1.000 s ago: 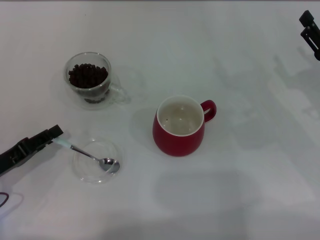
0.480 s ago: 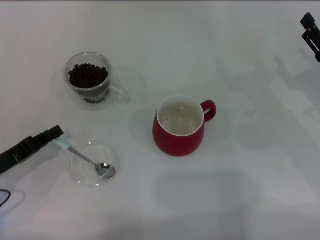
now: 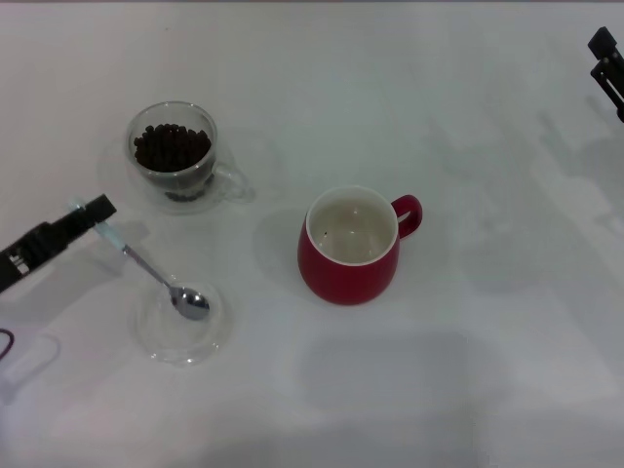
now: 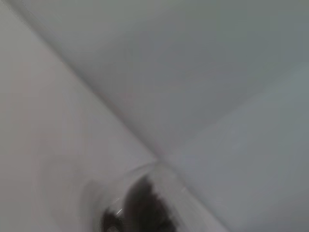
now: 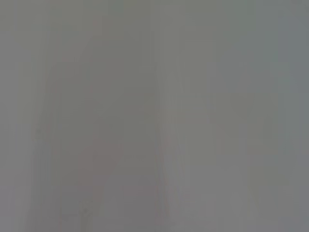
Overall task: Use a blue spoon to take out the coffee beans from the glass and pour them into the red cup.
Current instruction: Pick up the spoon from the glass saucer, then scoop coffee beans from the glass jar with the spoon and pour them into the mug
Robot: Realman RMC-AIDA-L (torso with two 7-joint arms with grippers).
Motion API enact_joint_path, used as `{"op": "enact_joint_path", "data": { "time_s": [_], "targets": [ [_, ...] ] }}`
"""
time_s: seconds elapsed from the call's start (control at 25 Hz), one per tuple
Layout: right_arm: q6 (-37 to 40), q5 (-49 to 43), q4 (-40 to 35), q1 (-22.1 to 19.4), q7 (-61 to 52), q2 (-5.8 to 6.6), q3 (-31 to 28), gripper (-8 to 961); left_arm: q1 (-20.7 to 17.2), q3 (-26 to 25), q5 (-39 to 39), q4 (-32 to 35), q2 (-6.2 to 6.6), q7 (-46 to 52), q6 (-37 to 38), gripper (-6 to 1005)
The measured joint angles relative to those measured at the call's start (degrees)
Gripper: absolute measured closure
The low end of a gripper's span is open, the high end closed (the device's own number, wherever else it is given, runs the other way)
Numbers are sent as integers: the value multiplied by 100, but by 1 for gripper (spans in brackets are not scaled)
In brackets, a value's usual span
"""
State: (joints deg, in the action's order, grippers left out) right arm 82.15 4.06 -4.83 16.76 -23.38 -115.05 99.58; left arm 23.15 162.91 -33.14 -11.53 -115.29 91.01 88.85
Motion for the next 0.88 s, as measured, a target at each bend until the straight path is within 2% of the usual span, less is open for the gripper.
{"op": "enact_joint_path", "data": {
  "time_s": [0.12,0.16,0.24,0.36,0.44,0.6,0.68,0.72,0.76,0.88],
  "targets": [
    [-22,6,0,-18,-1,0,-5,192,45,-6,-60,-22,76,-17,267,859],
    [-29,6,0,-21,-3,0,-7,192,76,-27,-167,-51,158,-27,527,860],
    [-34,8,2,-26,-6,-3,-9,192,90,-29,-277,-61,203,-47,644,862],
    [-37,8,5,-33,-8,-9,-9,192,179,-14,-848,-124,319,-205,842,863],
    [-39,8,2,-33,-8,-9,-9,192,377,-6,-1303,-322,357,-496,850,863],
    [-47,8,-7,-9,-1,-10,-9,192,845,1,-1415,-752,315,-1074,760,862],
    [-52,8,-16,-11,-4,-14,-10,192,1077,1,-1423,-868,252,-1559,561,862],
    [-53,8,-20,-18,-6,-17,-8,192,1251,2,-1450,-870,174,-1945,279,862],
    [-56,7,-20,-21,-7,-17,-6,192,1251,2,-1450,-870,174,-1945,279,862],
    [-81,0,-6,-22,-14,-22,15,192,1582,4,-1312,-833,-13,-2455,-348,862]
  ]
}}
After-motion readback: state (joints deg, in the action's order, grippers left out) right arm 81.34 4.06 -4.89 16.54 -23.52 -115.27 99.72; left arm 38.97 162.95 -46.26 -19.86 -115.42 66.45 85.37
